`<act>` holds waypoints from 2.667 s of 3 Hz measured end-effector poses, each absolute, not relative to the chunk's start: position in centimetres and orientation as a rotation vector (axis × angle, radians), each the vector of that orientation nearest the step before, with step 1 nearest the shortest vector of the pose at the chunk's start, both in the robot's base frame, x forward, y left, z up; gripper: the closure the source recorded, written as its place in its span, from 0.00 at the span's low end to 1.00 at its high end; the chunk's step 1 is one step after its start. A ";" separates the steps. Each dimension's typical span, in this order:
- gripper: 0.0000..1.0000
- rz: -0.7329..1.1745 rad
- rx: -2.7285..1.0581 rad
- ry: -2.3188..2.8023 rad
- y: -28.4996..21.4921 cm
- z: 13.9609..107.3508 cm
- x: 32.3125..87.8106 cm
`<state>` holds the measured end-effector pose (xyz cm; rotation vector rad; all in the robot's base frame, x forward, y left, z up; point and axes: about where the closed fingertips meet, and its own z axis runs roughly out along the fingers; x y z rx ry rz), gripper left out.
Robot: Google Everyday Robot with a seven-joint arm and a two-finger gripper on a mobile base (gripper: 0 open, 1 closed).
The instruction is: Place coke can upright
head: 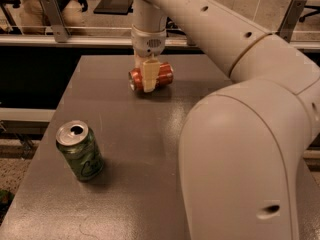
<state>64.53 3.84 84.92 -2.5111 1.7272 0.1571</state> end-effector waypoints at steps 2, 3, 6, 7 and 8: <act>1.00 0.358 -2.196 1.729 3.0 91.1 63.3; 1.00 0.511 -1.963 1.726 1.4 93.3 61.3; 1.00 0.841 -1.492 1.492 -0.7 93.6 59.9; 1.00 0.903 -1.411 1.413 -1.1 92.7 60.5; 1.00 0.947 -1.342 1.344 -1.5 91.9 60.5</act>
Offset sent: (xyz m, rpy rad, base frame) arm -0.0483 -0.0423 0.1078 0.5152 0.0650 -0.2542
